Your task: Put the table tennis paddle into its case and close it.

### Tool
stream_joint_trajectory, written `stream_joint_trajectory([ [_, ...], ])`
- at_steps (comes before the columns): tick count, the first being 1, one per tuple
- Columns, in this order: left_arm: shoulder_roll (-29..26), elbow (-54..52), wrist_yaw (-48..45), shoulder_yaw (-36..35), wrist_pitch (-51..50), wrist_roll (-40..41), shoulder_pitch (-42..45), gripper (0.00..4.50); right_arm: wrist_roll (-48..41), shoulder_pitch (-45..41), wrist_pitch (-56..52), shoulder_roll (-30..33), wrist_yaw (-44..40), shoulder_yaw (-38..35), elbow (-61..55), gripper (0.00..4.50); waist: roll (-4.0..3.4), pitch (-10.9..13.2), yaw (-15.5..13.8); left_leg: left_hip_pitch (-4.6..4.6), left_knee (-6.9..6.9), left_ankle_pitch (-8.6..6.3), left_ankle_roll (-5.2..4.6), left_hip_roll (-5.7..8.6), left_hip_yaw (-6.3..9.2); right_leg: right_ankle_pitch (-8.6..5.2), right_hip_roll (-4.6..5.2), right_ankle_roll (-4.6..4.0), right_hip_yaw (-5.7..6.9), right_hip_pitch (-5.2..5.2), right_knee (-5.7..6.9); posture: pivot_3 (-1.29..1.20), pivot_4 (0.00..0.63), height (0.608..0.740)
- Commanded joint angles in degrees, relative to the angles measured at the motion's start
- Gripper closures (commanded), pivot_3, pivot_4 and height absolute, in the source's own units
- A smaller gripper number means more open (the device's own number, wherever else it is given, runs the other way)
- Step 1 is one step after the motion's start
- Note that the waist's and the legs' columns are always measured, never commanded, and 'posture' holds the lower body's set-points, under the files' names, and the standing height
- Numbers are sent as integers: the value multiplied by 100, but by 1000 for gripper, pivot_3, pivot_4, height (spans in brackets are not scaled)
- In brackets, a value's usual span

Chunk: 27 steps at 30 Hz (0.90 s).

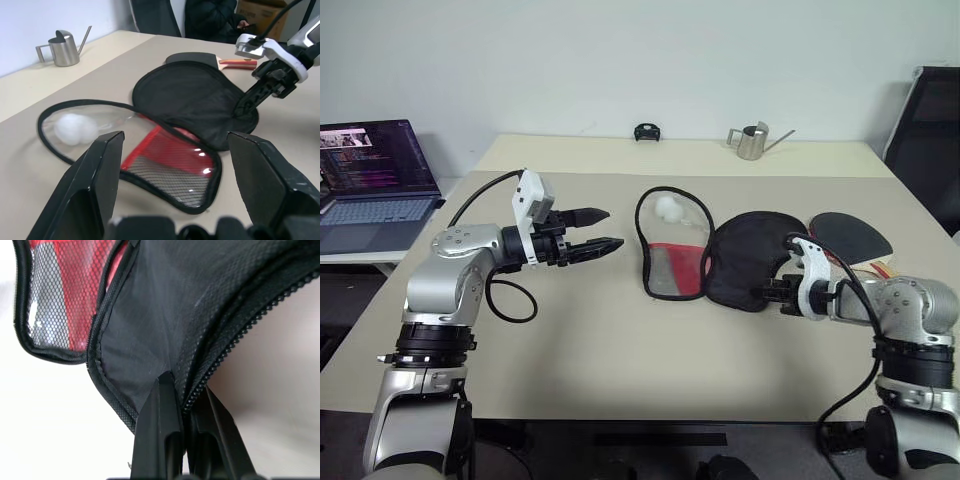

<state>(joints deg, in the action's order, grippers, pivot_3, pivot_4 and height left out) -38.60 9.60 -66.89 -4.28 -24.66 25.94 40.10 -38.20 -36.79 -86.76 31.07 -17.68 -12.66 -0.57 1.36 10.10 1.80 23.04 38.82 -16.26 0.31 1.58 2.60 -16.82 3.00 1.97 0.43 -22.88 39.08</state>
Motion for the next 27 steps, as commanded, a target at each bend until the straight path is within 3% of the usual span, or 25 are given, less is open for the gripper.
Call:
stream_joint_trajectory([
  [1, 33, -194, -8, 18, 6, 64, 72, 936, 129, -136, 405, 427, -588, 415, 231, 4468, 0, 0, 0, 0, 0, 0, 0, 0, -1, 0, 0, 0, -1, 1, 0, 0, 150, 740],
  [6, 139, -194, -4, 100, -8, 55, 137, 936, 698, -528, 1447, 1011, -1597, 1478, 994, 4468, 0, 0, 0, 0, 3, 1, -2, 0, -4, 0, 0, 0, 0, 1, 0, 0, 150, 740],
  [11, 206, -241, 28, 161, -21, 58, 143, 936, 1443, -1073, 2500, 1107, -2291, 2234, 1901, 4468, 1, 0, 7, 0, 3, 1, -1, -2, -5, 0, 0, 0, 1, 0, 0, 0, 150, 740],
  [17, 243, -308, 68, 164, -74, 68, 124, 936, 2086, -1690, 3354, 908, -2791, 2560, 3042, 4468, 1, 1, 4, 0, 4, 9, 13, -2, -6, 0, 1, 0, 1, -1, -2, 0, 150, 740],
  [27, 224, -395, 132, 147, -161, 81, 112, 936, 2814, -2437, 4157, 645, -3178, 2473, 4603, 4468, 1, 1, 2, 1, 4, 14, 22, -2, -8, 0, 2, 0, 0, -2, -2, 0, 150, 740],
])
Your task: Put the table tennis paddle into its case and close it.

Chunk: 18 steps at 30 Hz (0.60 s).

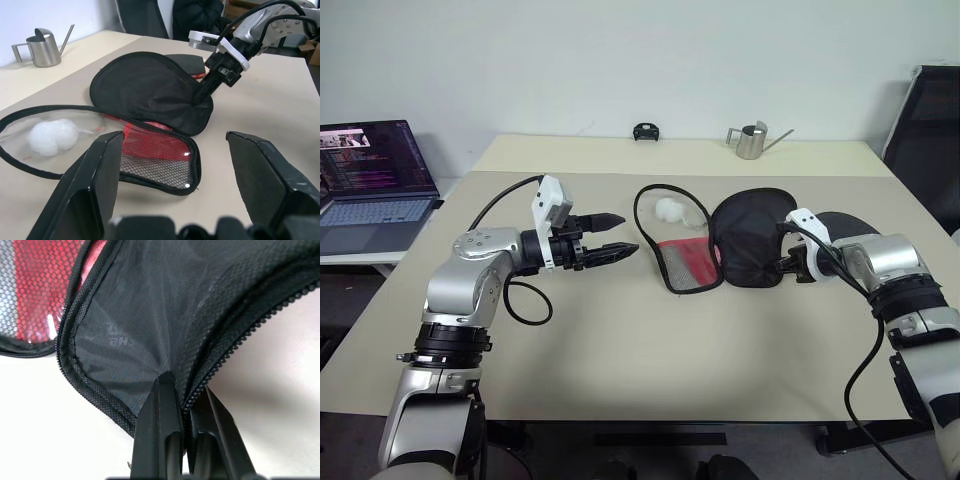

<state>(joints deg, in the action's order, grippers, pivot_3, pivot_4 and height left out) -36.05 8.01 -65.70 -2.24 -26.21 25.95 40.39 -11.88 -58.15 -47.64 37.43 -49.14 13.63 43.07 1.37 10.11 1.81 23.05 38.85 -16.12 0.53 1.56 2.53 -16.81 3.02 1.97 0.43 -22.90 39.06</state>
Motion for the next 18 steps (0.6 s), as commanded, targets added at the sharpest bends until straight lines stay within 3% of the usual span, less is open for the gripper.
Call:
stream_joint_trajectory([
  [1, -32, -233, 14, -59, -6, 79, 84, 936, 226, -353, 305, -5, -15, -195, 351, 4468, 0, 0, 0, 0, 0, 0, 0, 0, 0, 0, 0, 0, 0, 0, 0, 0, 150, 740],
  [2, -33, -230, 14, -60, -3, 75, 84, 936, 270, -398, 364, -16, 7, -232, 451, 4468, 0, 0, 0, 0, 0, 0, 1, 0, 0, 0, 0, 0, 0, 0, 0, 0, 150, 740],
  [5, -26, -218, 20, -56, 1, 66, 95, 936, 398, -491, 499, -5, 44, -301, 685, 3901, 0, 0, 0, 0, 0, 1, 1, 0, 0, 0, 0, 0, -1, 0, 0, 0, 150, 740],
  [12, 26, -163, 32, -18, 29, 39, 149, 936, 664, -550, 773, 133, 151, -449, 884, 1509, 0, 0, 0, 0, 0, 1, 2, 0, -2, 0, 1, 0, -2, 0, 0, 0, 150, 740],
  [18, 52, -211, 48, -25, 7, 63, 130, 936, 582, -472, 571, 481, 122, -847, 531, 1509, -3, 2, -4, 1, 0, 1, 2, 0, -2, 0, 1, 0, -2, -1, -1, 0, 150, 740],
])
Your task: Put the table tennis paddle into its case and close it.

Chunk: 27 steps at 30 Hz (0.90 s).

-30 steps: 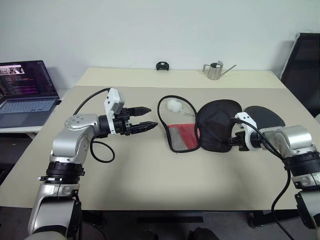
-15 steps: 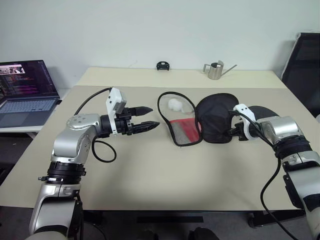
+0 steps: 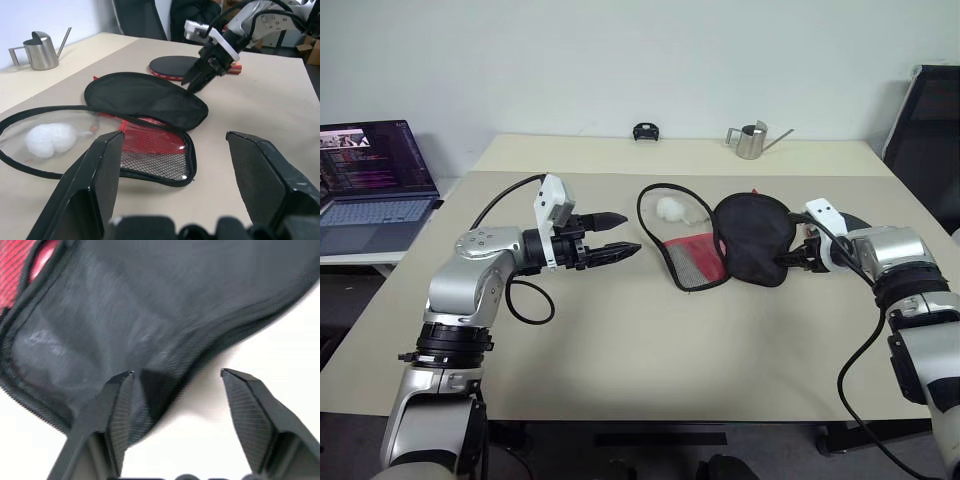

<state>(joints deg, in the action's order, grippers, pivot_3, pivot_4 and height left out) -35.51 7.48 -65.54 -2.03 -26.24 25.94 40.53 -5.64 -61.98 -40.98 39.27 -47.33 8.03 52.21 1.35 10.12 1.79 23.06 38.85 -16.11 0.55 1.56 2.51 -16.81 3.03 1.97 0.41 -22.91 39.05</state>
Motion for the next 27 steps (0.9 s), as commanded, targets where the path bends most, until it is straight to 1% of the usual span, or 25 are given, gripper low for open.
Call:
stream_joint_trajectory([
  [1, 5, -179, 40, -51, -2, 74, 105, 936, -93, 1, -177, 390, -125, -356, -570, 1509, -1, 1, -3, 1, 0, 0, 0, 0, 0, 0, 0, 0, 0, 0, 0, 0, 150, 740],
  [4, 46, -244, 81, -41, -26, 91, 77, 936, -335, 342, -523, 609, -270, -665, -1257, 1509, -1, 0, -12, 2, -1, 0, 0, 0, 1, 0, 0, 0, 1, -1, -2, 0, 150, 740],
  [7, 146, -330, 171, -23, -63, 112, 92, 936, -485, 773, -637, 771, -147, -1027, -1929, 936, -1, 0, -11, 2, 0, -1, -1, 0, 1, 0, 0, 0, 0, 1, 0, 0, 150, 740],
  [9, 205, -373, 233, 5, -68, 91, 111, 936, -432, 1062, -488, 881, -26, -1146, -2219, 258, -1, 0, -13, 2, 2, -3, -5, 0, 0, 0, 0, 0, -1, 1, 2, 0, 150, 740],
  [10, 230, -392, 260, 31, -60, 62, 117, 936, -399, 1222, -365, 950, 0, -1183, -2327, 11, -1, 1, -15, 2, 2, -3, -5, 0, 0, 0, 1, 0, -1, 1, 3, 0, 150, 740],
  [13, 299, -461, 338, 125, -51, 1, 153, 936, -270, 1701, 106, 1209, 127, -1290, -2412, 11, -1, 0, -20, 2, 3, -3, -5, 0, -2, 0, 1, 0, -1, 2, 2, 0, 150, 740],
  [19, 459, -556, 491, 292, -137, -20, 284, 936, -171, 2229, 642, 1531, 251, -1541, -2149, 11, -2, 0, -17, -1, 3, -2, -5, 0, -7, 0, 1, 0, -3, 4, 4, 0, 150, 740],
  [21, 501, -590, 478, 367, -140, -20, 309, 936, -229, 2312, 619, 1558, 227, -1619, -1920, 11, -2, 0, -10, -3, 3, -2, -4, -1, -11, 0, 1, 1, -5, 6, 4, 0, 150, 740],
  [24, 539, -612, 458, 468, -146, -19, 354, 936, -183, 2369, 903, 1571, 318, -1657, -1531, 11, -2, 0, -5, -9, 3, -2, -5, -1, -17, 0, 0, 1, -6, 10, 5, 0, 150, 740],
  [27, 594, -587, 451, 527, -152, -18, 433, 936, -227, 2358, 1071, 1583, 183, -1673, -1178, 11, -2, 0, -5, -9, 4, -1, -4, -2, -17, 0, 0, 1, -9, 10, 6, 0, 150, 740],
])
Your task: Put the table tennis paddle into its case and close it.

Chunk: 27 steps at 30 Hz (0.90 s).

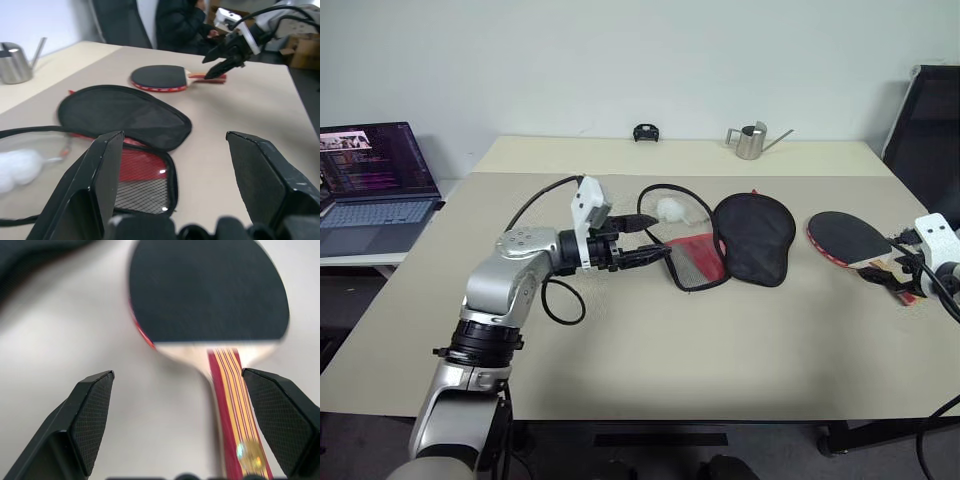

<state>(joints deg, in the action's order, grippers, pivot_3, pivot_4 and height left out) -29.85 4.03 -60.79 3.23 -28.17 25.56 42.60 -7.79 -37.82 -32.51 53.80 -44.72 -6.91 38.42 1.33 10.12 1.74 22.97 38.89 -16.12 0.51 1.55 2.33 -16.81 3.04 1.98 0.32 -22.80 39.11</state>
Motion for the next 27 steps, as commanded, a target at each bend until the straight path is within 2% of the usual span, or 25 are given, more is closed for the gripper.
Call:
stream_joint_trajectory([
  [1, 43, -222, -27, 21, 53, 14, 254, 936, -15, -71, 260, 127, -108, -169, 307, 11, 0, 0, 0, 0, 0, 1, 1, 0, 0, 0, 0, 0, -1, 0, 0, 0, 150, 740],
  [7, 123, -149, -39, 102, 68, -7, 410, 936, 174, -464, 726, 206, 271, -159, 1469, 11, -2, 0, -2, -8, 2, 1, 2, 1, -1, 0, 0, 0, 0, 11, -4, 0, 150, 740],
  [13, 131, -93, -45, 105, 94, -36, 447, 936, 338, -701, 863, 253, 282, -91, 2163, 11, -3, -1, -2, -10, 1, 2, 3, 0, -1, 0, -1, 0, -3, 16, -6, 0, 150, 740],
  [22, 156, -54, -55, 121, 120, -79, 439, 936, 298, -916, 712, 37, -210, -60, 2416, 11, -3, -1, 5, -14, 2, 2, 3, 0, -1, 0, -1, 0, -3, 19, -5, 0, 150, 740],
  [27, 133, -42, -68, 101, 139, -97, 398, 936, 198, -836, 510, -70, -729, -25, 2044, 11, -3, -1, 15, -14, 2, 2, 3, 0, -1, 0, -1, 0, -3, 20, -6, 0, 150, 740],
])
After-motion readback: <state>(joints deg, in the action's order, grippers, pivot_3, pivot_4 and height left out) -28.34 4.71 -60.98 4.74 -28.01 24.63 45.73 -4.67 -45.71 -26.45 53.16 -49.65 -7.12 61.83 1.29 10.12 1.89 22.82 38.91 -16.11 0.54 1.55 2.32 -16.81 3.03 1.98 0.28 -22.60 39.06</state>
